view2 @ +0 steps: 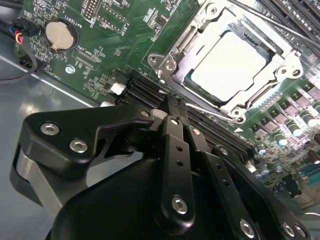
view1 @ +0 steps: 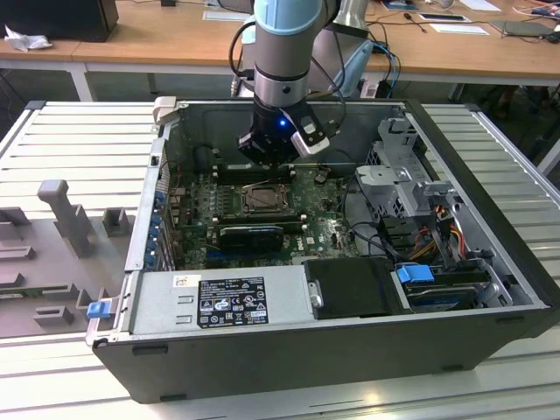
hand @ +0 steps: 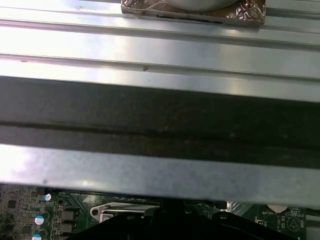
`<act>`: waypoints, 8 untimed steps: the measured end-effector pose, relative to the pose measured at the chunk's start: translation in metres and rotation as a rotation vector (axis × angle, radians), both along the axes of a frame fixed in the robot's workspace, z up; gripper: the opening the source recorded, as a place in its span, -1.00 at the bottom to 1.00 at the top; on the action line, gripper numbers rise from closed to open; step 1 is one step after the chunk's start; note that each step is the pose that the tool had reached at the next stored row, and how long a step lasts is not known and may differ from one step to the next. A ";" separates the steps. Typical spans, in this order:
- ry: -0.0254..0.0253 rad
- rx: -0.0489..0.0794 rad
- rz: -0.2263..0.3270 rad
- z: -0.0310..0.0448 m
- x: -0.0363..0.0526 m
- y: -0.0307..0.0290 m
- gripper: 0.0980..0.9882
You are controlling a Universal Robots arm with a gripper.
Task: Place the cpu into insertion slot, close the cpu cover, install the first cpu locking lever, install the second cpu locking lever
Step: 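Install the first cpu locking lever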
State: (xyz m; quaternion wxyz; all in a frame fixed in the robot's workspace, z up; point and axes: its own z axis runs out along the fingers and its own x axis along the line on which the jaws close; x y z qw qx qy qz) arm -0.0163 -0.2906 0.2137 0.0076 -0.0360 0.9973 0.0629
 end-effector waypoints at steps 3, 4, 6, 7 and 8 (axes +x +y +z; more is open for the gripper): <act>-0.0015 0.000 0.001 -0.0020 -0.0013 0.0000 -0.98; -0.0018 0.000 0.001 -0.0026 -0.0016 0.0000 -0.98; -0.0022 0.000 0.001 -0.0048 -0.0016 0.0000 -0.98; -0.0022 0.000 0.001 -0.0056 -0.0016 0.0000 -0.98; -0.0022 -0.001 0.001 -0.0065 -0.0017 0.0000 -0.98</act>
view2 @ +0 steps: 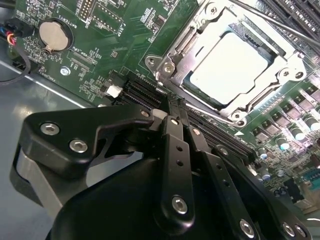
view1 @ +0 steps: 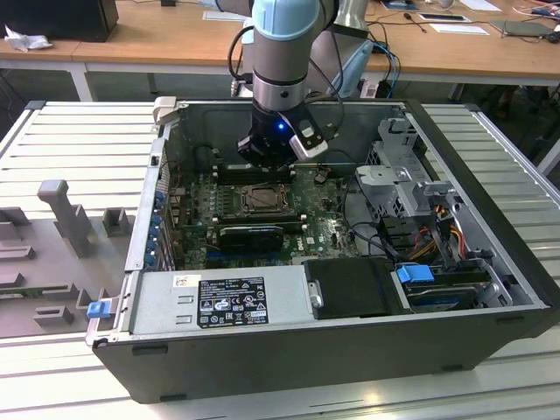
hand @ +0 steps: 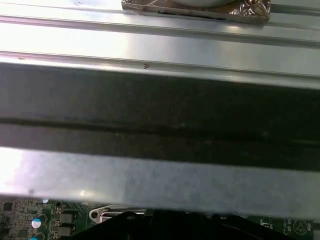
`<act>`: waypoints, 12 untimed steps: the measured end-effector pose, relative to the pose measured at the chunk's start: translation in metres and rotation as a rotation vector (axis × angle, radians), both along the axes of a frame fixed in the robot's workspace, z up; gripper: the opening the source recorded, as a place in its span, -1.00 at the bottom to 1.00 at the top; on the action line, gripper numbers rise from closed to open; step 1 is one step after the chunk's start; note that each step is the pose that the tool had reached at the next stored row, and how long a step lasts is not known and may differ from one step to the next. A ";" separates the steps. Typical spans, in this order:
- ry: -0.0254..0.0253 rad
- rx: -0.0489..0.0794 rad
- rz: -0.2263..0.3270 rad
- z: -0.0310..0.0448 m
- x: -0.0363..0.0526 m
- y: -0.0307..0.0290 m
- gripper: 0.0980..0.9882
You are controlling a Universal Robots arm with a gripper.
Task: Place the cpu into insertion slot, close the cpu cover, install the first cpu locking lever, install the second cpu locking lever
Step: 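Install the first cpu locking lever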
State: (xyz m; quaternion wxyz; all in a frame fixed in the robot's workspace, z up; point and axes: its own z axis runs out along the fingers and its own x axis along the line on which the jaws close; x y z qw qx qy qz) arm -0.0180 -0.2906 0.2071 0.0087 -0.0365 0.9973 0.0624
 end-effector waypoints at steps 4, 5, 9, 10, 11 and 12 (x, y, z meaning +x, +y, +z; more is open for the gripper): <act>0.0001 -0.016 0.000 -0.0028 0.0000 0.0000 -0.98; 0.0002 -0.017 0.000 -0.0032 0.0000 -0.0001 -0.98; 0.0000 -0.021 0.000 -0.0058 0.0000 0.0000 -0.98; 0.0001 -0.021 0.000 -0.0066 0.0000 0.0000 -0.98; 0.0002 -0.021 0.000 -0.0067 -0.0001 -0.0001 -0.98; 0.0003 -0.020 0.000 -0.0067 -0.0001 -0.0001 -0.98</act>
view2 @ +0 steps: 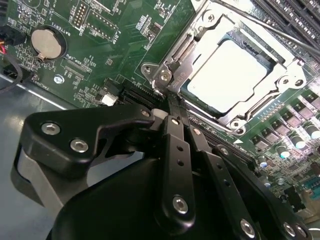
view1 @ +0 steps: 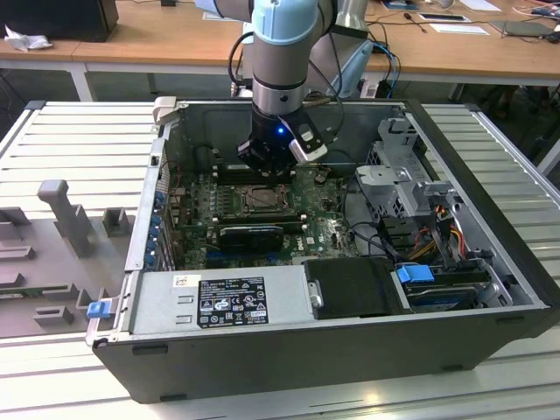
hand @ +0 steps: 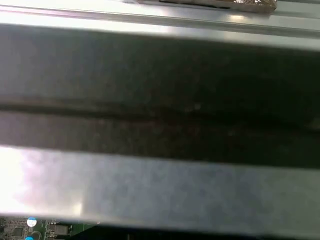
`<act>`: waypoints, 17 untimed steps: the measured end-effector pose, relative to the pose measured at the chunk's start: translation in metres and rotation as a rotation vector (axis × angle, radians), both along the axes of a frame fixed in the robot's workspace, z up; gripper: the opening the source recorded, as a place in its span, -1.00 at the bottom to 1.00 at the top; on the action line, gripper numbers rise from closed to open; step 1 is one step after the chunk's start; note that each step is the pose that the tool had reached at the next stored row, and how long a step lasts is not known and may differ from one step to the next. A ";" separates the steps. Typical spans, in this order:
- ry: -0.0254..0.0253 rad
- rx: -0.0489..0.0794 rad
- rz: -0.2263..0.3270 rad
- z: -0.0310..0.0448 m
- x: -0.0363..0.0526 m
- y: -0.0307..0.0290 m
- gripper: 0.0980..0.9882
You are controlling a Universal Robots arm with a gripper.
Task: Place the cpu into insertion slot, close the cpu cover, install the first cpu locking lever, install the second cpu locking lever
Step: 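Install the first cpu locking lever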
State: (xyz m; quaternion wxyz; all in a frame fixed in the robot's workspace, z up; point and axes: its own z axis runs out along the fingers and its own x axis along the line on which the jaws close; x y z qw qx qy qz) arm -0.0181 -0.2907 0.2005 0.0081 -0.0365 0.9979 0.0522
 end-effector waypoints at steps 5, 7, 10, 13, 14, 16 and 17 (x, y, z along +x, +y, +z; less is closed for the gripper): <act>-0.0003 0.003 0.000 0.0082 0.0001 0.0002 -0.98; -0.0003 0.003 0.000 0.0114 0.0001 0.0002 -0.98; -0.0003 0.003 0.000 0.0116 0.0001 -0.0013 -0.98; -0.0003 0.003 0.000 0.0116 0.0001 -0.0025 -0.98; -0.0002 0.003 0.000 0.0116 0.0001 -0.0028 -0.98; -0.0003 0.003 0.000 0.0116 0.0001 -0.0034 -0.98; -0.0003 0.003 0.000 0.0116 0.0001 -0.0036 -0.98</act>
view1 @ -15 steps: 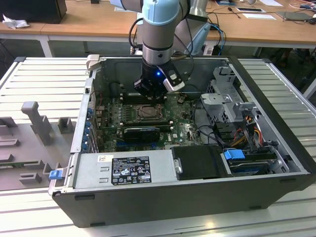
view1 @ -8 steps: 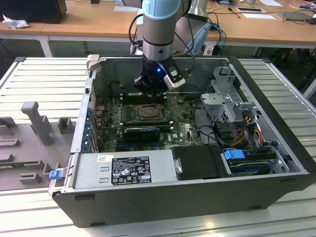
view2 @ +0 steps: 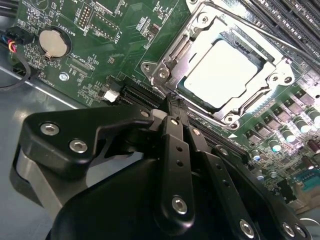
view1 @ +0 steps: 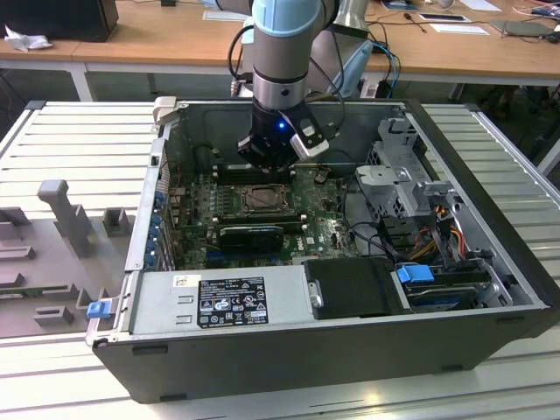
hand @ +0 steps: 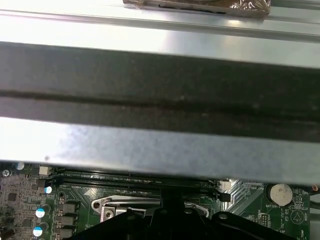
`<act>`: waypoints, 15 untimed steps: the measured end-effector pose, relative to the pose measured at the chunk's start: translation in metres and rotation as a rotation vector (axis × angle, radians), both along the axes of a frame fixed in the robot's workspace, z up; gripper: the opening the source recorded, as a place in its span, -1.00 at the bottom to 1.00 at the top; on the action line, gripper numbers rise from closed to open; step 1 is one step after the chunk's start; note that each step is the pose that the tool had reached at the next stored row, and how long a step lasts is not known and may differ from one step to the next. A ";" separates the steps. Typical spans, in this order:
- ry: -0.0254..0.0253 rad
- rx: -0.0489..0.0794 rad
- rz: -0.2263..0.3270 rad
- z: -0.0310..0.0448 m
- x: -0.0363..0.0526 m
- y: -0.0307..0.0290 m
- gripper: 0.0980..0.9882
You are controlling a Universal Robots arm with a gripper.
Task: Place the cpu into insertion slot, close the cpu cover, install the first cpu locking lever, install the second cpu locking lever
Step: 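Install the first cpu locking lever, then install the second cpu locking lever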
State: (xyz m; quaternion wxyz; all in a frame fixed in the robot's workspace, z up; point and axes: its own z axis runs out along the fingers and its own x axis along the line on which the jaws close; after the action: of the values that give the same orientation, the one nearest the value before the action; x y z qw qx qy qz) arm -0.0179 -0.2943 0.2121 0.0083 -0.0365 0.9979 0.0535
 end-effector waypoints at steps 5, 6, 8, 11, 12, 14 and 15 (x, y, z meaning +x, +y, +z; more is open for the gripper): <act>0.0000 0.000 0.000 0.0000 0.0000 -0.0008 -0.98; 0.0000 0.000 0.000 0.0000 0.0000 -0.0009 -0.98; 0.0000 0.000 0.000 0.0000 0.0000 -0.0013 -0.98; 0.0000 0.000 0.000 0.0000 0.0000 -0.0026 -0.98; 0.0000 0.000 0.000 0.0000 0.0000 -0.0034 -0.98; 0.0000 0.000 0.000 0.0000 0.0000 -0.0042 -0.98; 0.0000 0.000 0.000 0.0000 0.0000 -0.0048 -0.98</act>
State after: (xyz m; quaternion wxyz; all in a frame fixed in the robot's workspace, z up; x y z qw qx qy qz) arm -0.0179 -0.2991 0.2121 0.0083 -0.0365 0.9979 0.0535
